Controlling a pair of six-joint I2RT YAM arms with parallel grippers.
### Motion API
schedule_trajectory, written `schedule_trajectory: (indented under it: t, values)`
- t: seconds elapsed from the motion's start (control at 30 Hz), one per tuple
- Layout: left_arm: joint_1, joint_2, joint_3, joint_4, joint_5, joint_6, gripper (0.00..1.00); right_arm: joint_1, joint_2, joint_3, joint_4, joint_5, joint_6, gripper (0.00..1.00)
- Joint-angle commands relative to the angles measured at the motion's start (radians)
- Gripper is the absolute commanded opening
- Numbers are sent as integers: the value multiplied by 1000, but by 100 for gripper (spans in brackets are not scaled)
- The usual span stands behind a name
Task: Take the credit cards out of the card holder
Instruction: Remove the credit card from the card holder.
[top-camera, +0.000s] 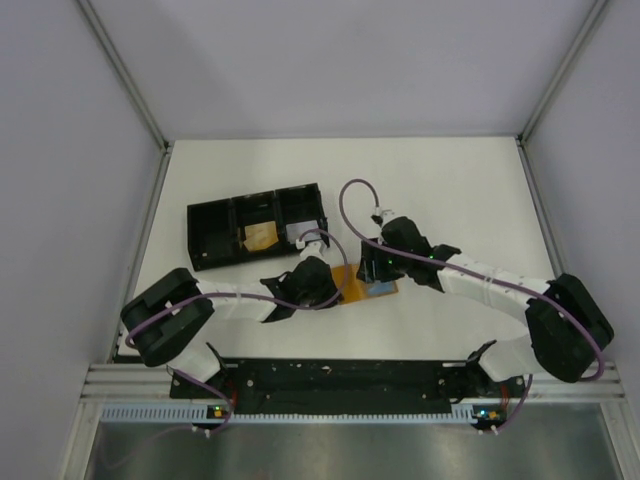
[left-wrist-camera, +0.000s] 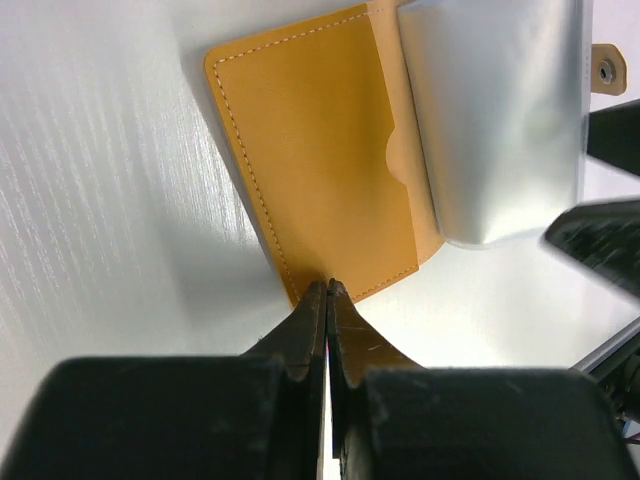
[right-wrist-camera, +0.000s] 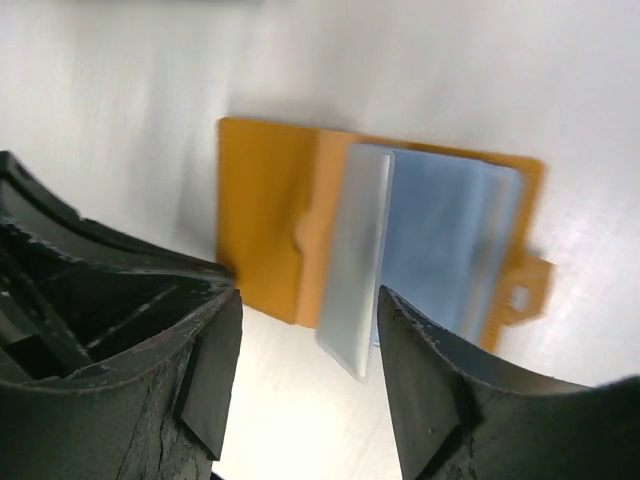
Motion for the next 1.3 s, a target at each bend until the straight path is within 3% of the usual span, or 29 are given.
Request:
schedule_trajectory:
  t: [0.0, 0.3, 1.27]
  values:
    - [5, -17, -15, -19, -24, -1, 0, -44, -92, -55, -44, 141, 11, 56]
    - [5, -14, -12, -21, -22, -1, 0, -53, -57, -92, -21, 98, 37, 60]
    - [5, -5, -6, -21, -12, 1, 0, -51, 46, -90, 71, -62, 62, 51]
